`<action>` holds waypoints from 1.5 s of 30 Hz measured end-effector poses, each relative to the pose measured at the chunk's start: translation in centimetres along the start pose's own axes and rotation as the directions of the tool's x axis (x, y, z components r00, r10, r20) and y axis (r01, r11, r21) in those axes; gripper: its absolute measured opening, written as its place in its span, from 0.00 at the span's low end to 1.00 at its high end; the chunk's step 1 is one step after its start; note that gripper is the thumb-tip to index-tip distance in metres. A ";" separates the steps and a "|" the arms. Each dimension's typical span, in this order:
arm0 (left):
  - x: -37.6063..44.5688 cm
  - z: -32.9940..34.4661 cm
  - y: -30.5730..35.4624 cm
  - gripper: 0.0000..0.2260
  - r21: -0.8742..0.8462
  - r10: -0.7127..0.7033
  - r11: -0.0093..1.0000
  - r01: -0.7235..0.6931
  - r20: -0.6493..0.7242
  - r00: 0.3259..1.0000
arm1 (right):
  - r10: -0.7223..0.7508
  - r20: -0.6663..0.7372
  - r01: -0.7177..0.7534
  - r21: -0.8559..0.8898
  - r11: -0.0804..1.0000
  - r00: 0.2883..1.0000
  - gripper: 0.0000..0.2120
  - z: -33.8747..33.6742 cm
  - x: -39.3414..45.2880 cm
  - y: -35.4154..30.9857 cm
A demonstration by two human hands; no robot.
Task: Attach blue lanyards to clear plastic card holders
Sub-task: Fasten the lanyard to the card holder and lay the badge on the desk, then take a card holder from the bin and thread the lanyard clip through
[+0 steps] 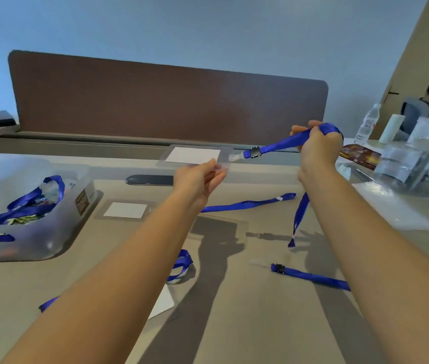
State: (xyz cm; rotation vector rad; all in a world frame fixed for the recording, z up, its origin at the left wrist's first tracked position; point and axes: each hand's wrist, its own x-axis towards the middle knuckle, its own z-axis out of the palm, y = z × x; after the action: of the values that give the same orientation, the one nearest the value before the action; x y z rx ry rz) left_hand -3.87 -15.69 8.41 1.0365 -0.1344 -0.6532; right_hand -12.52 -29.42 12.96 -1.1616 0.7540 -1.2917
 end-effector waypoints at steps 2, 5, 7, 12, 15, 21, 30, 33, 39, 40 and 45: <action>0.8 0.7 -0.4 0.08 -0.011 0.004 1.000 -0.004 0.000 1.000 | -0.048 -0.002 0.048 -0.045 0.998 0.999 0.17 0.3 0.8 -0.1; 2.0 -0.1 -1.0 0.06 -0.022 0.009 1.000 -0.010 -0.060 0.998 | -0.019 0.032 0.022 -0.093 0.995 0.999 0.18 1.1 1.0 1.6; 2.7 -1.8 -1.4 0.06 -0.014 0.010 1.000 -0.012 -0.127 0.992 | 0.062 0.064 -0.053 -0.132 0.990 0.996 0.16 1.7 0.8 3.8; 3.3 -7.6 -2.5 0.04 0.045 0.005 0.999 0.008 -0.284 0.959 | 0.402 0.113 -0.379 -0.181 0.908 0.909 0.10 3.5 -1.8 10.0; 3.2 -11.1 -2.5 0.07 0.106 -0.022 0.992 0.066 -0.377 0.926 | 0.588 0.144 -0.576 -0.119 0.809 0.796 0.12 3.9 -4.1 12.7; 3.0 -16.7 -2.7 0.09 0.296 -0.018 0.937 0.185 -0.491 0.871 | 0.692 0.210 -0.633 -0.286 0.719 0.691 0.18 4.4 -7.6 15.2; 0.7 -18.6 -1.2 0.13 0.261 -0.178 0.913 0.313 -0.436 0.882 | 0.671 0.220 -0.394 -0.666 0.634 0.708 0.15 3.9 -9.7 14.8; -0.5 -19.3 -0.7 0.20 0.540 -0.080 0.770 0.340 -0.447 0.891 | 0.600 0.259 -0.158 -0.819 0.552 0.757 0.12 4.1 -10.9 14.0; -3.6 -20.2 -1.5 0.21 0.993 0.137 0.022 0.113 -0.115 0.984 | 0.408 0.560 0.308 -0.787 0.535 0.721 0.14 3.6 -14.4 12.1; -4.0 -20.3 -1.8 0.22 0.997 0.122 -0.041 0.072 -0.067 0.990 | 0.399 0.612 0.360 -0.757 0.545 0.683 0.16 3.3 -15.1 11.9; -5.5 -20.5 -3.1 0.23 0.982 0.137 -0.187 0.006 0.020 0.990 | 0.519 0.698 0.576 -0.709 0.407 0.493 0.28 2.0 -17.2 13.0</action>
State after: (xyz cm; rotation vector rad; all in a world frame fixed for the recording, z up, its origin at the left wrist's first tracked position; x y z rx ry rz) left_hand -1.40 1.81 -3.73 2.7009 -0.7490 -0.2325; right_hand -9.50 -13.74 -1.63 -2.5239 0.5750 0.1144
